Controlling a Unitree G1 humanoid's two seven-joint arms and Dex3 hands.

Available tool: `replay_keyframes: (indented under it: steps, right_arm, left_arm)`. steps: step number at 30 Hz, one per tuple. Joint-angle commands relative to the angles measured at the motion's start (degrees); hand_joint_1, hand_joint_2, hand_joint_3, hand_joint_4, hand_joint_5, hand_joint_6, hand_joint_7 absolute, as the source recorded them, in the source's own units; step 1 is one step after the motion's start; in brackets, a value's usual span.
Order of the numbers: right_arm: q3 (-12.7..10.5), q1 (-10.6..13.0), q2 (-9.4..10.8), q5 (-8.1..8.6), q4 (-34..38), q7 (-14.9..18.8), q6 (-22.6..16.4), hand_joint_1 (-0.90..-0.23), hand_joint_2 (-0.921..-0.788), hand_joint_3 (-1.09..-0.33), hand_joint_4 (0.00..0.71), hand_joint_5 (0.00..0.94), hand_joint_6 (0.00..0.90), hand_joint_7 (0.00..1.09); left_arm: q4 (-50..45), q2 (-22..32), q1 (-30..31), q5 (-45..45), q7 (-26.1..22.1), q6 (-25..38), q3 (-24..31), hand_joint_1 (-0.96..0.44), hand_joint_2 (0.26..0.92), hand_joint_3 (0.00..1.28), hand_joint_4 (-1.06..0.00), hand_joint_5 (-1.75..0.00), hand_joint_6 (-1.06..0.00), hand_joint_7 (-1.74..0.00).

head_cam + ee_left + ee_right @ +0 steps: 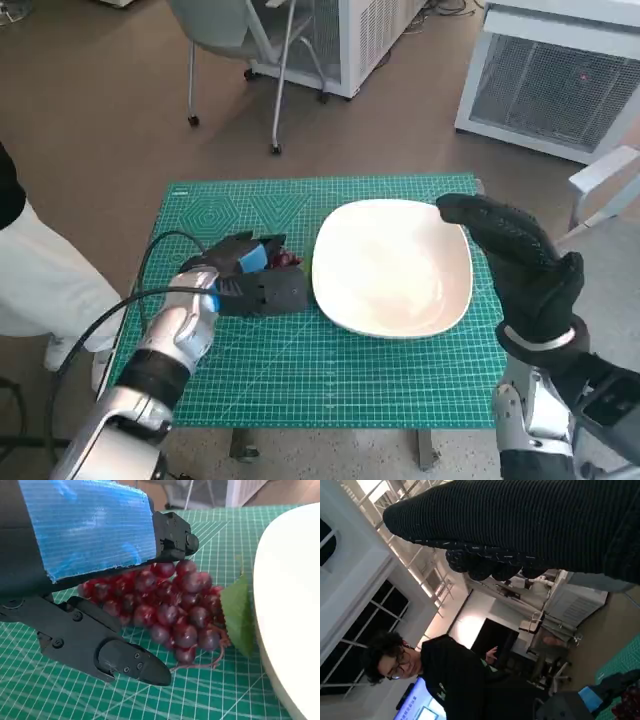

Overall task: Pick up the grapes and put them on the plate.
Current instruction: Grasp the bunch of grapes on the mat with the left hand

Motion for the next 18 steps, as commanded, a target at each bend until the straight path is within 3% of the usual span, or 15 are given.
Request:
replay_keyframes:
  steps: [1, 18]
  right_arm:
    - [-0.1, 0.0, -0.2, -0.2, 1.2, 0.5, 0.0, -0.666, -0.921, -0.648, 0.282, 0.001, 0.264, 0.07]
    - [-0.2, -0.3, -0.6, -0.48, 1.7, 0.5, -0.6, -0.652, -0.921, -0.65, 0.283, 0.0, 0.266, 0.06]
  left_arm:
    - [4.0, -1.2, -2.2, 0.9, 2.7, -2.0, -1.5, -0.39, 0.737, 0.0, -0.05, -0.01, -0.19, -0.01]
    - [10.9, -2.8, -3.9, 1.7, 6.8, -4.4, -4.4, -0.37, 0.736, 0.0, -0.11, -0.01, -0.28, -0.02]
